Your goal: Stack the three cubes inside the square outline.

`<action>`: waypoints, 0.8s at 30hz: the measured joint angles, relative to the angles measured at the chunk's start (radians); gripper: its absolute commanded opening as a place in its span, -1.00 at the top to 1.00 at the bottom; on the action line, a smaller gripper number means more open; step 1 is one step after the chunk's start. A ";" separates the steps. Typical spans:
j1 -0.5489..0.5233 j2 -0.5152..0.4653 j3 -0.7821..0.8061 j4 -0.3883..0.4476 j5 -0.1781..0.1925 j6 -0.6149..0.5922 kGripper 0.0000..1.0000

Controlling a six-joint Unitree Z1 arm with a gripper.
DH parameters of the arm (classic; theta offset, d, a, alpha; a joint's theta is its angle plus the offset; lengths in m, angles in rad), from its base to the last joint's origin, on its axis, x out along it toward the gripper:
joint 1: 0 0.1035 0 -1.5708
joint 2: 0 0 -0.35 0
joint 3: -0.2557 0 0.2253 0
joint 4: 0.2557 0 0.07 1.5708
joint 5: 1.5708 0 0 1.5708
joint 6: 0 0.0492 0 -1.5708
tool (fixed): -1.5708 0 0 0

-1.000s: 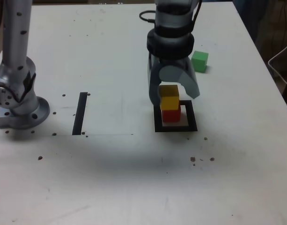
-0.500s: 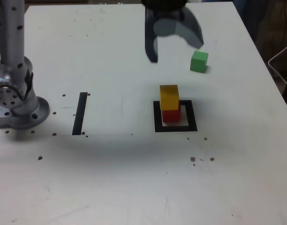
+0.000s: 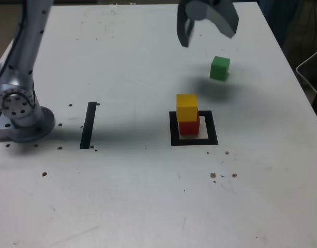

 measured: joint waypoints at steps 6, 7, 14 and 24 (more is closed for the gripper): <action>0.004 0.107 -0.082 0.000 -0.008 0.050 -0.90; 0.005 0.115 -0.090 0.000 -0.008 0.053 -0.89; -0.002 0.162 -0.111 -0.001 0.010 0.068 -0.79; -0.004 0.200 -0.111 -0.041 0.027 0.068 -0.64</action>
